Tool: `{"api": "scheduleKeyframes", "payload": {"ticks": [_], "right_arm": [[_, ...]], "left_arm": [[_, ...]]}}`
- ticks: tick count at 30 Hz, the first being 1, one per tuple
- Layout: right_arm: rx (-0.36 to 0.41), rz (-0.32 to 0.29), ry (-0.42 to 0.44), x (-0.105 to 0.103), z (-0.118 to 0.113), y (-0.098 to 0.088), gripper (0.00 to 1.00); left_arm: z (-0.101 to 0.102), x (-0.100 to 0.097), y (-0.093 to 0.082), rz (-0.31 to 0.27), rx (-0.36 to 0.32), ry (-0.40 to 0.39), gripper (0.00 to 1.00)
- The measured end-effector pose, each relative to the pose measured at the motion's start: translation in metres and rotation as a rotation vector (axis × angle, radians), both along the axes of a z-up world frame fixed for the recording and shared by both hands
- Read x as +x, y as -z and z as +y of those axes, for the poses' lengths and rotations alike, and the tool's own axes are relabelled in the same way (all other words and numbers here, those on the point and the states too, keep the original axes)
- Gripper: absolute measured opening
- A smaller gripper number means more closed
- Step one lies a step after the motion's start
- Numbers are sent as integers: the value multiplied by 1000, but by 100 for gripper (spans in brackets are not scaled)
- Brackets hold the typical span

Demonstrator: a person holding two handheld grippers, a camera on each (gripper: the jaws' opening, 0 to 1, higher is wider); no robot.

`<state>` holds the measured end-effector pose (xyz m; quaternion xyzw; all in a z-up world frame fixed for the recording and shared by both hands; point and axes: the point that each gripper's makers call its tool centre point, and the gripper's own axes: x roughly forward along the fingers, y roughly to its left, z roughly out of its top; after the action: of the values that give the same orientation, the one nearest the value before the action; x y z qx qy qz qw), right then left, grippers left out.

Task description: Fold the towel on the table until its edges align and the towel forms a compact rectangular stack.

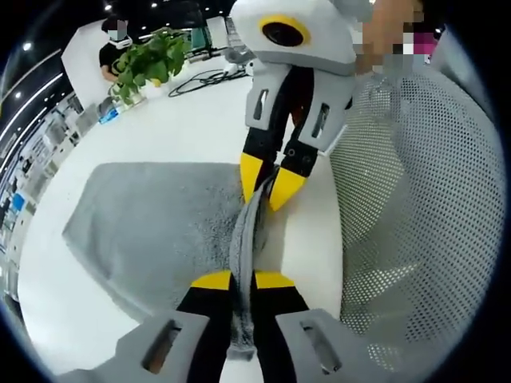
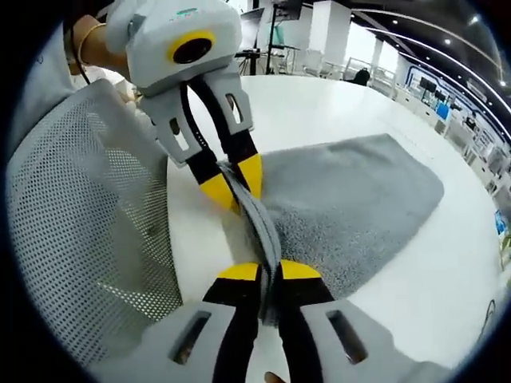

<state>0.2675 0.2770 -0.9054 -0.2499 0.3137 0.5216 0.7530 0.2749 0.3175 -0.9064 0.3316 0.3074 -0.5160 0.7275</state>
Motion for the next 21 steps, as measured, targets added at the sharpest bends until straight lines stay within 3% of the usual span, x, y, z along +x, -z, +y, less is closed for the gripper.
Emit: {"api": "scheduleKeyframes", "payload": {"ticks": [3, 21], "right_arm": [[40, 36, 26, -1, -1, -5, 5], [90, 37, -24, -1, -5, -64, 5]], "left_arm": [[0, 0, -8, 7, -14, -6, 7], [-5, 3, -70, -13, -95, -34, 7]]}}
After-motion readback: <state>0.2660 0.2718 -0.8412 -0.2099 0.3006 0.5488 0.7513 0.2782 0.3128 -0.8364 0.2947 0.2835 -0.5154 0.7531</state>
